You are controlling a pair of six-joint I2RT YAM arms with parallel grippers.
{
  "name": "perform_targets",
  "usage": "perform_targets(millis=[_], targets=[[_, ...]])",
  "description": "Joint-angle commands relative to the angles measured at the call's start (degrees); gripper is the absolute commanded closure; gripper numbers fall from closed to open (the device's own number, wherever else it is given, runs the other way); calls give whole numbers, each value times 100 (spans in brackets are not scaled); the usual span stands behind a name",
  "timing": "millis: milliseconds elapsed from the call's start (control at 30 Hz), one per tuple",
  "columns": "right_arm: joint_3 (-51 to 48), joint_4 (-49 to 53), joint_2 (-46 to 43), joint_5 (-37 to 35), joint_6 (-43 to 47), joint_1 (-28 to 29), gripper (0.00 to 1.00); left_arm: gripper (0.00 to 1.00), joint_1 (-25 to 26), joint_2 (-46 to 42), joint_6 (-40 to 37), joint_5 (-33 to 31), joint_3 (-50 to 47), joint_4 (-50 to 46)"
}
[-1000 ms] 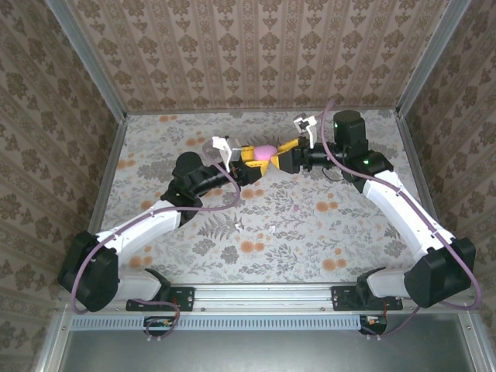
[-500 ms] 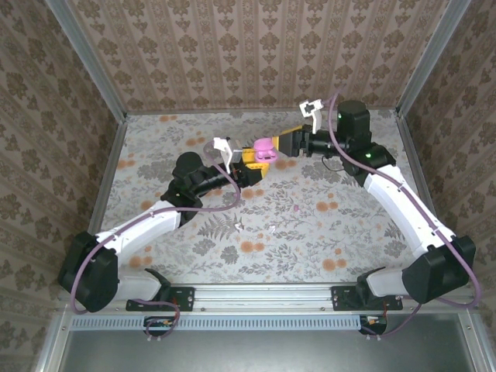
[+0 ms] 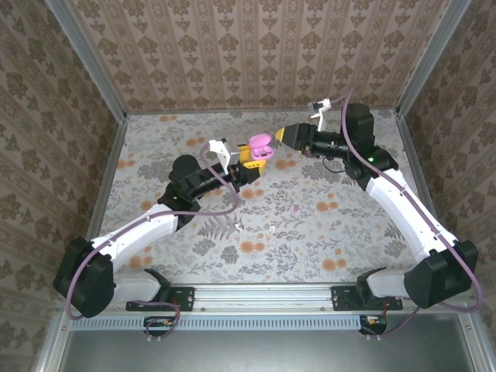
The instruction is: Insert the wireless bluetooth earbuds into the charging case
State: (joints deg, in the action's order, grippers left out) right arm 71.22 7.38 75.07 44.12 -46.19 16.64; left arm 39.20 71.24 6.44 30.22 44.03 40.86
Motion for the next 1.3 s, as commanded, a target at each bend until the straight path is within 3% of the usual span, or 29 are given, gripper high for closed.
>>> perform_targets(millis=[0, 200, 567, 1067, 1267], targets=[[-152, -241, -154, 414, -601, -26, 44, 60, 37, -172, -327, -277, -78, 340], [-327, -750, -40, 777, -1195, 49, 43, 60, 43, -198, -285, -324, -107, 411], [-156, -945, 426, 1292, -1357, 411, 44, 60, 40, -157, -183, -315, -40, 420], [-151, -1258, 659, 1486, -1492, 445, 70, 59, 38, -58, -147, -323, 26, 396], [-174, -1242, 632, 1386, -1462, 446, 74, 57, 42, -58, -116, -359, 40, 336]])
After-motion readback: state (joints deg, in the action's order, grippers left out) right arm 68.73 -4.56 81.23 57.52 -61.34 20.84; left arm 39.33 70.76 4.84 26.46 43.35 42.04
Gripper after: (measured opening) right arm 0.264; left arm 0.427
